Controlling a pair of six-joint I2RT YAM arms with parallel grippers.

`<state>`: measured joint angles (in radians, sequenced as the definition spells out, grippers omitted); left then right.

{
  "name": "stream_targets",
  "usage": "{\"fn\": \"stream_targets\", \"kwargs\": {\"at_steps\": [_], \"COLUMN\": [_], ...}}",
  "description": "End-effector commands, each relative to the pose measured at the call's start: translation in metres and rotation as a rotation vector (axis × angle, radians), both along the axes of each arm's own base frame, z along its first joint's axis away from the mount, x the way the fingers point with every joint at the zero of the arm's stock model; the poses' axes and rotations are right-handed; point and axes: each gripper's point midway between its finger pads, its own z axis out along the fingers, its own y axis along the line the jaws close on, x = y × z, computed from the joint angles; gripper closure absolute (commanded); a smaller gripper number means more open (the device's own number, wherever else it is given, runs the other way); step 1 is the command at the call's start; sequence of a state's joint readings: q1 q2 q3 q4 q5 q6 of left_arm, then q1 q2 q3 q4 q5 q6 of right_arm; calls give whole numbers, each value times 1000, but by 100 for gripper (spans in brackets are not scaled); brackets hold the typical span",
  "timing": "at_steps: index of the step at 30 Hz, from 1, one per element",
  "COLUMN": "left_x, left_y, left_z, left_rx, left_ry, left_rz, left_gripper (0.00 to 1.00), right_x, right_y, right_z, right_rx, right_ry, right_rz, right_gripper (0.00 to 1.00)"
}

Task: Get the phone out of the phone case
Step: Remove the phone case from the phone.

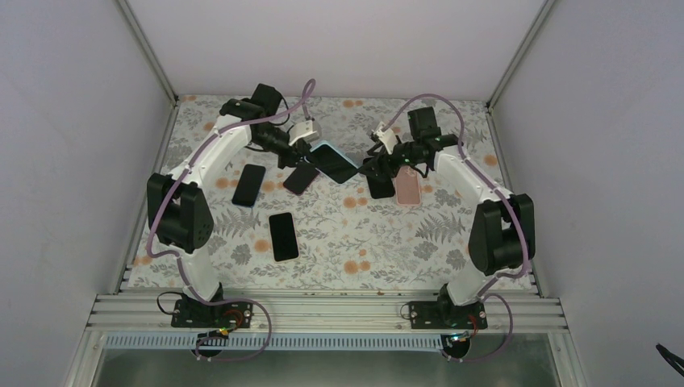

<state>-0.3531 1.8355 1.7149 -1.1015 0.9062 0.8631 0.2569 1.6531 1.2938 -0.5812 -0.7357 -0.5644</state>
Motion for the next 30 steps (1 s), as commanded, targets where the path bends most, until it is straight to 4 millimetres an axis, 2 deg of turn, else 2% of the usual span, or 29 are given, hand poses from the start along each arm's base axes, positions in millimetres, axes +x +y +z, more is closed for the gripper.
{"fn": "stream_targets", "kwargs": {"at_steps": [1, 9, 17, 21, 24, 30], "left_x": [-40, -46, -54, -54, -52, -44], "left_y": [-22, -26, -30, -32, -35, -37], "left_z": [52, 52, 53, 54, 51, 46], "left_rx": [-218, -225, -236, -246, -242, -229], "left_ry": [13, 24, 36, 41, 44, 30], "left_rz": [-170, -204, -233, -239, -236, -215], "left_gripper": [98, 98, 98, 98, 98, 98], "right_x": [35, 57, 70, 70, 51, -25], "right_y": [-6, -3, 6, 15, 33, 76], "right_z": [-12, -7, -9, -7, -1, 32], "right_rx": [-84, -107, -138, -135, -95, 53], "right_ry": [-73, -108, -148, -159, -128, -46], "right_rz": [-90, -117, -124, -110, -14, 287], "right_gripper": [23, 25, 27, 27, 27, 16]}}
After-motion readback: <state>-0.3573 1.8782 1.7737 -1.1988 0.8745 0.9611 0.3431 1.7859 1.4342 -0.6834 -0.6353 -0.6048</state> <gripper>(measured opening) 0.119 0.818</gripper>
